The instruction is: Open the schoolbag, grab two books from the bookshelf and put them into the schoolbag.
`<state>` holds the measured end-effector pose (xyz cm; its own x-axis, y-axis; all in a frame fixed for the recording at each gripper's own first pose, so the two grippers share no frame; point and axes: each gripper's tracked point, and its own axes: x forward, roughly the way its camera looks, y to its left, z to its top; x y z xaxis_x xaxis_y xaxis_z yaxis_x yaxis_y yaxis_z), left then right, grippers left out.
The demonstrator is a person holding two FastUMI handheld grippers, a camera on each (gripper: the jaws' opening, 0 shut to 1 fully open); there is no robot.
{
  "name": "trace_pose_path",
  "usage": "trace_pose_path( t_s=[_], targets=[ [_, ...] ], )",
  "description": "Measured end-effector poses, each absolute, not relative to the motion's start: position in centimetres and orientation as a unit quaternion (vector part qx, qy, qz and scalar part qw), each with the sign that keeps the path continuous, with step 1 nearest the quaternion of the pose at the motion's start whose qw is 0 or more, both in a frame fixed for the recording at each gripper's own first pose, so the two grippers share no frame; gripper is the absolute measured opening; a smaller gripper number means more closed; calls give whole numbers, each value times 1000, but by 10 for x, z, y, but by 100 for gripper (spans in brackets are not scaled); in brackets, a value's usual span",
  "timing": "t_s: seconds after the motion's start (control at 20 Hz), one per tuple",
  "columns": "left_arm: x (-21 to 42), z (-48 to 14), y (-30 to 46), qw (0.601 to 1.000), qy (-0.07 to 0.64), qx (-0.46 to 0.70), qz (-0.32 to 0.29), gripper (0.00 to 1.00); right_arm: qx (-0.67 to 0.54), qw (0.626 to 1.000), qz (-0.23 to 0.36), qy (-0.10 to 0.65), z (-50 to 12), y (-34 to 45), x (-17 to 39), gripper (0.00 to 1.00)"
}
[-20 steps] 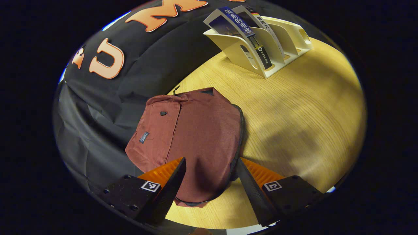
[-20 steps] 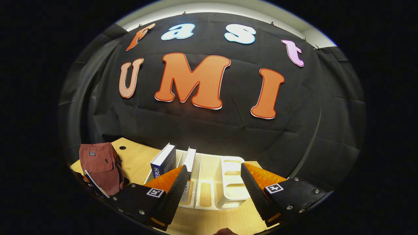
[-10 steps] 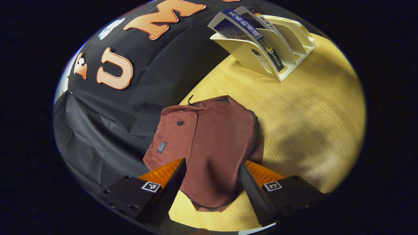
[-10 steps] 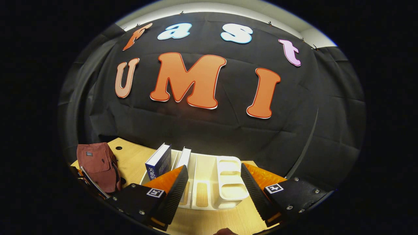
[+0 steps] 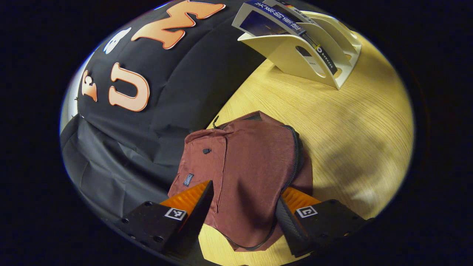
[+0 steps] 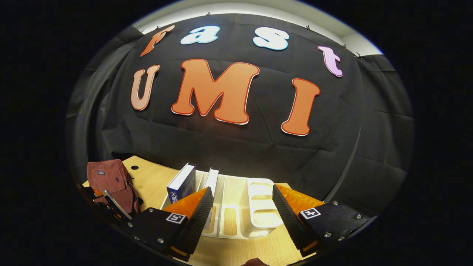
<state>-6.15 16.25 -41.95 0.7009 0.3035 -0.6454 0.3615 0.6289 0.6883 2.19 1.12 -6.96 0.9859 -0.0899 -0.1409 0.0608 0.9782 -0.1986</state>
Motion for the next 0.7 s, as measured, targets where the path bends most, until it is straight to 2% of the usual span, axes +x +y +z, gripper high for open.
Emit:
trace_pose_path(
  t_s=[0.05,0.1,0.15,0.2,0.25,0.35,0.55,0.6,0.7],
  targets=[
    [-59,-415,163,817,383,431,-17,89,-98,992,-40,76,-69,11,22,96],
    [-55,-409,164,822,379,426,-16,81,-97,992,-42,75,-69,12,22,96],
    [-50,-404,165,826,375,421,-15,67,-97,992,-43,75,-68,12,25,96],
    [-46,-400,167,828,376,417,-19,50,-97,991,-43,76,-67,15,26,96],
    [-42,-395,168,831,381,405,-28,40,-97,991,-45,79,-66,17,29,96],
    [-34,-386,174,839,392,376,-36,28,-93,991,-42,92,-69,24,35,96],
    [-22,-365,189,849,415,320,-67,18,-92,988,-22,121,-69,50,55,96],
    [-21,-362,190,846,421,316,-87,14,-93,988,-22,124,-66,55,60,96],
    [-19,-359,192,838,429,314,-122,12,-97,986,-18,134,-65,69,73,96]
  ],
)
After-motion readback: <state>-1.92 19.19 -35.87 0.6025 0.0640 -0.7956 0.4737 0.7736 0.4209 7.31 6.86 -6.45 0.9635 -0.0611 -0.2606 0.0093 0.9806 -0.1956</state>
